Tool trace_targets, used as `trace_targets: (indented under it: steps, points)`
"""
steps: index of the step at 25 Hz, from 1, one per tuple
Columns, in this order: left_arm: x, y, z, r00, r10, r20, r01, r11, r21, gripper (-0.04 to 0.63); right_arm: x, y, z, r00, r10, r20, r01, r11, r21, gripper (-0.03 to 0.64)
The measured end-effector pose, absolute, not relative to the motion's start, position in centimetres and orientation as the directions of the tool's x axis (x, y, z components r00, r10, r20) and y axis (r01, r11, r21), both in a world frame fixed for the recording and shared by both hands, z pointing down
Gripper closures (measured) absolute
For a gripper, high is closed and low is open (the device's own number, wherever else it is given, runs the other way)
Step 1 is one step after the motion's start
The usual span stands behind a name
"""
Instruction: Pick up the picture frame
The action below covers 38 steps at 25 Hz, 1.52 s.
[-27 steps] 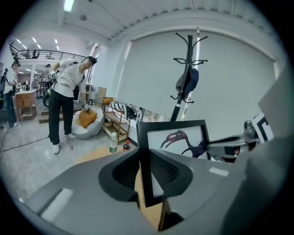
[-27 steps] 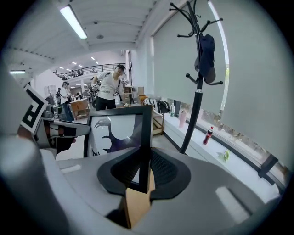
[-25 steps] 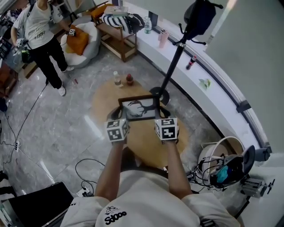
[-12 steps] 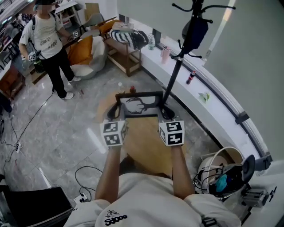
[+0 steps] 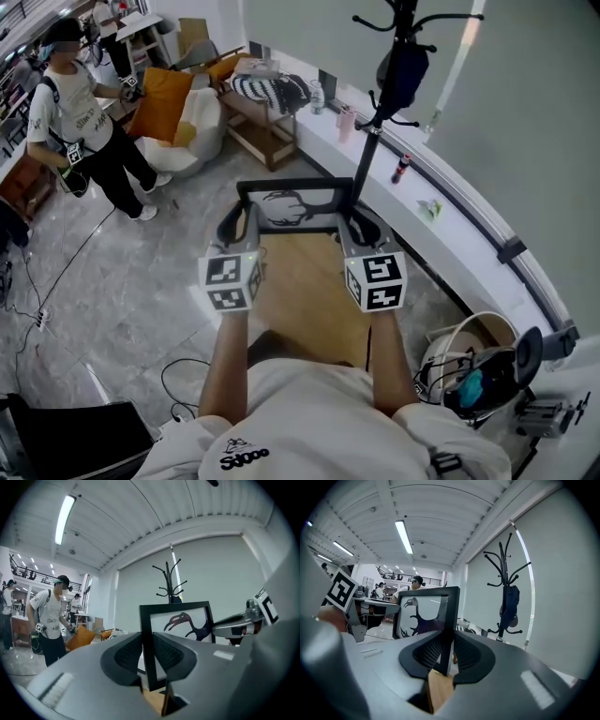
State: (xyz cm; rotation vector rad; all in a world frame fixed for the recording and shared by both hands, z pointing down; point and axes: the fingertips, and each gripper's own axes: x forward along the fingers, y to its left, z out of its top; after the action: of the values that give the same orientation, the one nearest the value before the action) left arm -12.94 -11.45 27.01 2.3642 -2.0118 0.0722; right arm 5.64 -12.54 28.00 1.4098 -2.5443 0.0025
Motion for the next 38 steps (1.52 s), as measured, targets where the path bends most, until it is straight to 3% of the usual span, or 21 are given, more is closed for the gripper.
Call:
trace_targets:
  steps: [18,38]
  points:
    - [-10.5,-10.6,17.8,0.197,-0.971,-0.134,-0.978,-0.185,-0.095,0.511,8.0,-12.3,19.4,-0.545,-0.837,0.04,-0.823,0.544,0.164,0.54]
    - [-10.4,-10.8,17.2,0.172,-0.974,-0.15,-0.981,-0.155,-0.118,0.509,7.8,-13.7,19.2,-0.588,-0.808,0.04,-0.794,0.585,0.166,0.54]
